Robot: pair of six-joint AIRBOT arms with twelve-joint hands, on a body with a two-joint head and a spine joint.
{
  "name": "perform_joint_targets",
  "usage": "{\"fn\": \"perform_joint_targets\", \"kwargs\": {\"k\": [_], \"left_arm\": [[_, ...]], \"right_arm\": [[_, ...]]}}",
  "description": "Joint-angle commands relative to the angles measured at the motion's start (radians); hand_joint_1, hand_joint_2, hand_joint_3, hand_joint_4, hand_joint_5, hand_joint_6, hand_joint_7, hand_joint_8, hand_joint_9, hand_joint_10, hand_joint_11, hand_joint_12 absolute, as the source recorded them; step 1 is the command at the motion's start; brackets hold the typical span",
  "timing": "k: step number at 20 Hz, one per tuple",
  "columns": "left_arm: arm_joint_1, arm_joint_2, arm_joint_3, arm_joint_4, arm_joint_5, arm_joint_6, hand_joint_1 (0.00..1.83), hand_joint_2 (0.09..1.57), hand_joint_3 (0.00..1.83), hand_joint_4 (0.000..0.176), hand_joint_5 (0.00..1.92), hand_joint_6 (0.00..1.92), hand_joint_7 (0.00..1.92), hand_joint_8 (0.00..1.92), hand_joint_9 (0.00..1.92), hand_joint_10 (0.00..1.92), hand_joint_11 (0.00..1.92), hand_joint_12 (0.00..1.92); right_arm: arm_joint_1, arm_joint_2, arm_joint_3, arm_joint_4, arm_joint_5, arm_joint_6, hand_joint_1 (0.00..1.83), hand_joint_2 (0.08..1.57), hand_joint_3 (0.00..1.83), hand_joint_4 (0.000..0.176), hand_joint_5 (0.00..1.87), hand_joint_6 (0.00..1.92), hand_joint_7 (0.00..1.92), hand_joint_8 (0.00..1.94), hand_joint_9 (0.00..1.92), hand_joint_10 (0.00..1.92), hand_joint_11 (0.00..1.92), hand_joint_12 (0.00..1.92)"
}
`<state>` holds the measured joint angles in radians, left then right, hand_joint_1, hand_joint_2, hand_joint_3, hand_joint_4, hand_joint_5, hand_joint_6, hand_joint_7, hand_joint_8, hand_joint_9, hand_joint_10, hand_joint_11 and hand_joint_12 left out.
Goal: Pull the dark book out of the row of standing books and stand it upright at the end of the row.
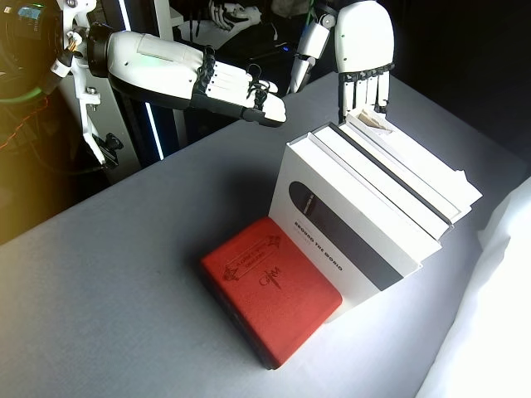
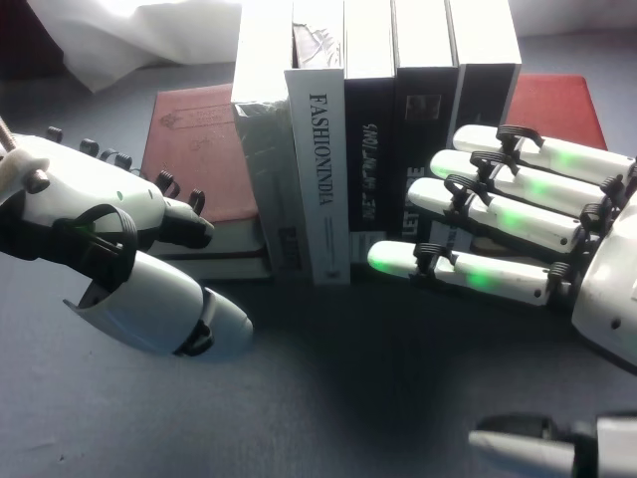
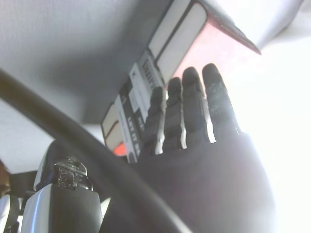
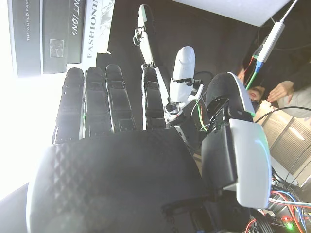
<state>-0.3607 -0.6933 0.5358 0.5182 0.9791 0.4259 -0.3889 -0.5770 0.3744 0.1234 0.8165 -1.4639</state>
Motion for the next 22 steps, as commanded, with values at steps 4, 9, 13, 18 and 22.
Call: {"fn": "perform_joint_targets", "kwargs": {"k": [4, 9, 13, 18, 22], "left_arm": [[-0.012, 0.011, 0.002, 0.044, -0.038, 0.007, 0.0, 1.15, 0.01, 0.0, 0.15, 0.01, 0.14, 0.01, 0.12, 0.01, 0.08, 0.08], [-0.012, 0.011, 0.001, 0.045, -0.034, 0.02, 0.0, 1.15, 0.01, 0.0, 0.14, 0.01, 0.12, 0.01, 0.11, 0.01, 0.08, 0.07], [-0.013, 0.011, 0.002, 0.039, -0.031, 0.022, 0.0, 1.15, 0.0, 0.0, 0.14, 0.0, 0.11, 0.0, 0.1, 0.0, 0.08, 0.06], [-0.017, 0.011, 0.002, 0.033, -0.026, 0.02, 0.0, 1.15, 0.0, 0.0, 0.13, 0.0, 0.11, 0.0, 0.1, 0.0, 0.08, 0.05], [-0.018, 0.011, 0.002, 0.032, -0.026, 0.019, 0.0, 1.15, 0.0, 0.0, 0.12, 0.0, 0.1, 0.0, 0.09, 0.01, 0.08, 0.05]], "right_arm": [[0.023, 0.01, -0.008, -0.02, 0.161, 0.003, 0.0, 1.11, 0.06, 0.0, 0.06, 0.01, 0.04, 0.0, 0.0, 0.0, 0.0, 0.0], [0.099, 0.003, -0.009, 0.026, 0.209, -0.091, 0.0, 1.12, 0.06, 0.0, 0.06, 0.01, 0.04, 0.0, 0.0, 0.0, 0.0, 0.0], [0.134, -0.015, -0.017, 0.107, 0.186, -0.219, 0.0, 1.13, 0.06, 0.0, 0.07, 0.01, 0.05, 0.01, 0.01, 0.0, 0.0, 0.0], [0.195, -0.059, -0.029, 0.276, 0.199, -0.434, 0.0, 1.13, 0.05, 0.0, 0.06, 0.0, 0.04, 0.0, 0.0, 0.0, 0.0, 0.0], [0.217, -0.082, -0.025, 0.282, 0.241, -0.449, 0.0, 1.14, 0.05, 0.0, 0.08, 0.01, 0.05, 0.0, 0.0, 0.0, 0.0, 0.0]]}}
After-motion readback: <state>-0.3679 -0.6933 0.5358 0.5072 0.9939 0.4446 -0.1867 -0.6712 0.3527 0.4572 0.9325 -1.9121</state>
